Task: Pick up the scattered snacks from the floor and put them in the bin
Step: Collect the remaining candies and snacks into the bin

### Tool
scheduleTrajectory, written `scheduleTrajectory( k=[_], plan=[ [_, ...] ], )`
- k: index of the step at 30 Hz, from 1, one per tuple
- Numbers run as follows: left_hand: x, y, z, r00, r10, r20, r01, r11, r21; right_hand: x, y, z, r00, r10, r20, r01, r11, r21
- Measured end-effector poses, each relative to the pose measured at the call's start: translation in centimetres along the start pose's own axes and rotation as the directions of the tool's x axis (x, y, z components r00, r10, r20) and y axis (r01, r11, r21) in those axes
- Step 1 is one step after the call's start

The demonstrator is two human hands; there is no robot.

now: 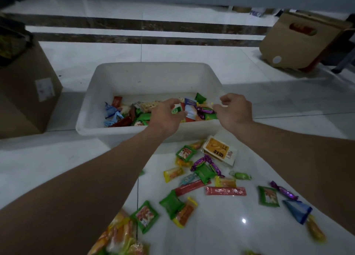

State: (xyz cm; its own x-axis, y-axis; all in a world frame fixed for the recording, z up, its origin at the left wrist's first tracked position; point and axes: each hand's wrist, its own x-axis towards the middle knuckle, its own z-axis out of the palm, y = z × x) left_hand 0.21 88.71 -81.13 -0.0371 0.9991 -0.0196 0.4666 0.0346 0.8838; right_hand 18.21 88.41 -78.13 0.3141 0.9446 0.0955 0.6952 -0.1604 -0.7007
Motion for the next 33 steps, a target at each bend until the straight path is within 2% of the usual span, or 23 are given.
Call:
scheduleTrajectory(
  k=[4,10,14,21,29,33],
  plan=[
    [-2.2,2.1,0.7,0.995,0.091,0.042,-0.093,0.995,0.042,-2.8,2.8,-2.9,0.998,-0.012,0.057,0.015,0.997,-0.070],
    [-5.9,4.0,5.6,0.969,0.133,0.207,-0.135,0.991,-0.001,-7.5,7.9,-7.8,0.994,0.105,0.024,-0.101,0.986,-0.133],
    [-8.7,4.4,10.4,0.916,0.153,0.371,-0.177,0.984,0.033,-10.5,11.3,-10.9,0.977,0.210,-0.042,-0.214,0.969,-0.120],
    [-12.5,4.0,18.1,0.807,0.203,0.555,-0.284,0.957,0.063,-15.1,17.0,-14.6,0.935,0.339,-0.107,-0.352,0.923,-0.157],
    [-14.5,2.4,23.8,0.711,0.203,0.673,-0.387,0.913,0.133,-17.7,22.2,-16.1,0.888,0.442,-0.125,-0.459,0.860,-0.223],
    [-14.1,1.2,25.5,0.701,0.201,0.684,-0.430,0.884,0.181,-17.8,24.2,-15.4,0.869,0.482,-0.109,-0.493,0.835,-0.243]
  ],
)
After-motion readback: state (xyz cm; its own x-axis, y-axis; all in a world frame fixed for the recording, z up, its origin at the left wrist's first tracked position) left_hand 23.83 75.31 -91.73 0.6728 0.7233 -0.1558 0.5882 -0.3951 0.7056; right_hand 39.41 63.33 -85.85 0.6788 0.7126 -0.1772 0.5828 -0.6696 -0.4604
